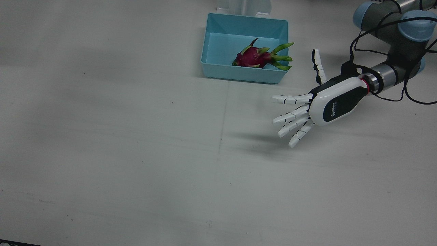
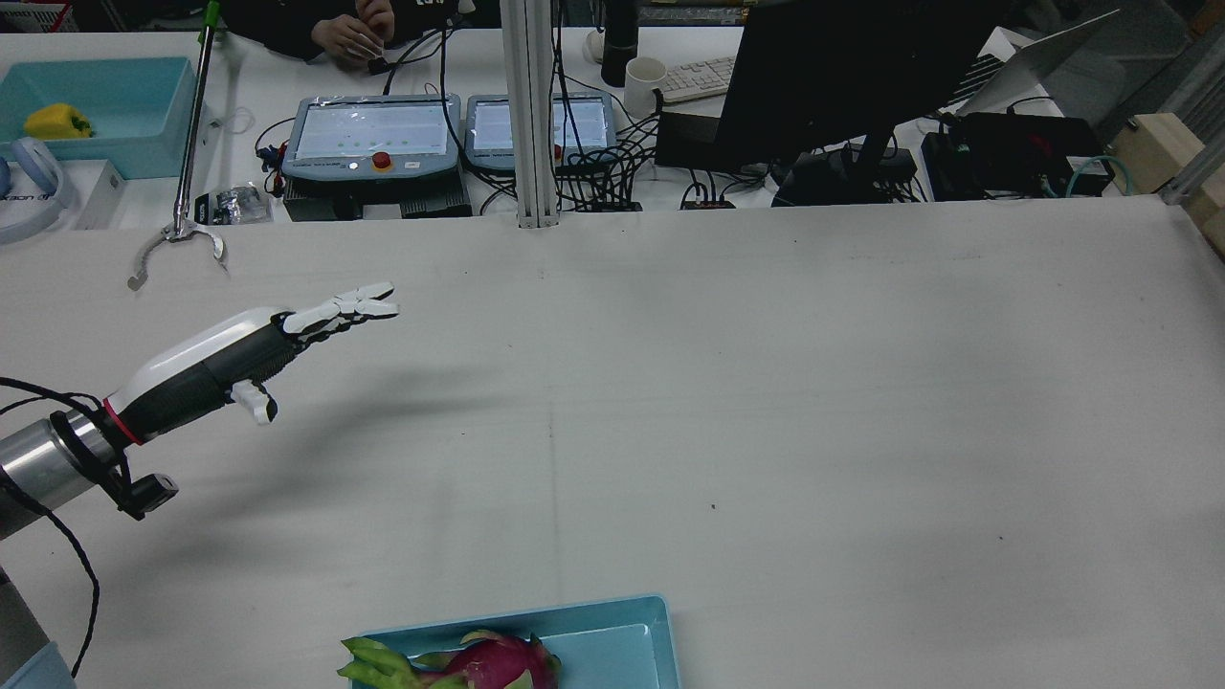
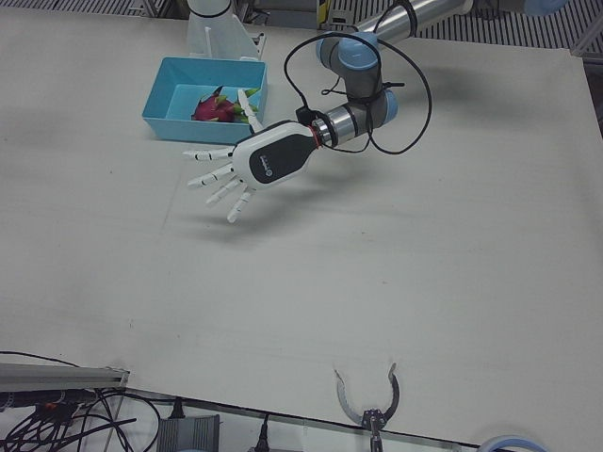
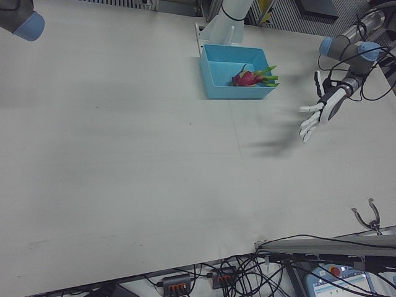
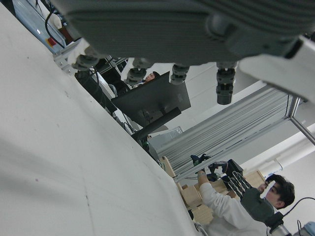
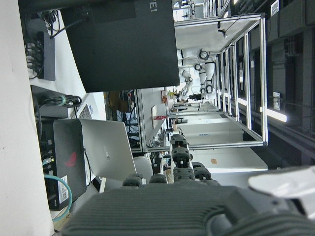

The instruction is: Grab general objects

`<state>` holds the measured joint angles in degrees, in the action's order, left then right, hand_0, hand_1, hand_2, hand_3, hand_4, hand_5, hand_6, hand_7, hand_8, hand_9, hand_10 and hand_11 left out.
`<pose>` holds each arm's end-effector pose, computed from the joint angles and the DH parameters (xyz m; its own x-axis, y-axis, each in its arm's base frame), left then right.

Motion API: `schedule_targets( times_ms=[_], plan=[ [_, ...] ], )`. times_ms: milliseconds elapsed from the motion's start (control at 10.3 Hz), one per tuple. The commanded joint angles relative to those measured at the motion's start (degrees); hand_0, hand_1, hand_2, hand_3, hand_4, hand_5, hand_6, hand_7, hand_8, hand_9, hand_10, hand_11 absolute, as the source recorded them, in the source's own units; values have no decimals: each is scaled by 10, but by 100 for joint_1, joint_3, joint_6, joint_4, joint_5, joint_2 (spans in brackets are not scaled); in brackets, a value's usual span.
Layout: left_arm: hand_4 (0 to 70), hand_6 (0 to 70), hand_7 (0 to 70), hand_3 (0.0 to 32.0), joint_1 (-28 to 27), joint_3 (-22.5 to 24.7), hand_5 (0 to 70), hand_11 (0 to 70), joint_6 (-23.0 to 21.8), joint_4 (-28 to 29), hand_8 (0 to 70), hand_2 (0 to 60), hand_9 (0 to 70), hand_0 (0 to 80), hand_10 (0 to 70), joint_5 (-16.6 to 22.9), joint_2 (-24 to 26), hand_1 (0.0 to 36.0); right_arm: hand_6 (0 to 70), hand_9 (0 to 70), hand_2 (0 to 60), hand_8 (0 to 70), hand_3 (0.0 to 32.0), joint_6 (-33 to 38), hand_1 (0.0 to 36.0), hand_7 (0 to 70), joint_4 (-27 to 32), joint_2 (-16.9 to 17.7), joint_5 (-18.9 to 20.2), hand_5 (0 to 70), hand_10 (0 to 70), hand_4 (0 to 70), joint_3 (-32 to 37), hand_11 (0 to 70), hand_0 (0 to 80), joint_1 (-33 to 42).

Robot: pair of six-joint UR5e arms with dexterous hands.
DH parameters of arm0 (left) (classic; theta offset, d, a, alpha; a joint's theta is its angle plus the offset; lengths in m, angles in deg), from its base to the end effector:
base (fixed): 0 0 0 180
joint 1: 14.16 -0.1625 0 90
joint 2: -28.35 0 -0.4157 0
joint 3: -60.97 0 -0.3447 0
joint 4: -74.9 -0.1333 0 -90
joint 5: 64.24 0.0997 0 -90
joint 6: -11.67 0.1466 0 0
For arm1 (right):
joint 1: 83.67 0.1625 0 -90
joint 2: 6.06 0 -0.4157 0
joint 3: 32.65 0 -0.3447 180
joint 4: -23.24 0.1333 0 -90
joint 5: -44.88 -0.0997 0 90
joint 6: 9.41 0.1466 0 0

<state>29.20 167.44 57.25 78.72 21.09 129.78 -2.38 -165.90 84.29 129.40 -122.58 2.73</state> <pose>0.3101 -0.4926 0.4166 -0.7872 -0.2161 -0.5776 0.2572 0.7363 -0.6259 0.1175 -0.4778 0.7033 -0.9931 -0.0515 -0.1049 0.1120 -0.1607 -0.9806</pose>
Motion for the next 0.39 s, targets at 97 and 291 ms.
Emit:
schedule_targets(
  times_ms=[97,291],
  plan=[
    [59,19,95,260,1304,-986,189,12,-1058,-47,129,0,15,241,14,-51,413,0,0,0,0,0,0,0,0,0,0,0,3,0,0,0,2,0,0,0],
    [86,37,112,164,1691,-1712,211,13,-1365,441,134,0,24,273,14,-61,396,0,0,0,0,0,0,0,0,0,0,0,3,0,0,0,11,0,0,0]
  ],
)
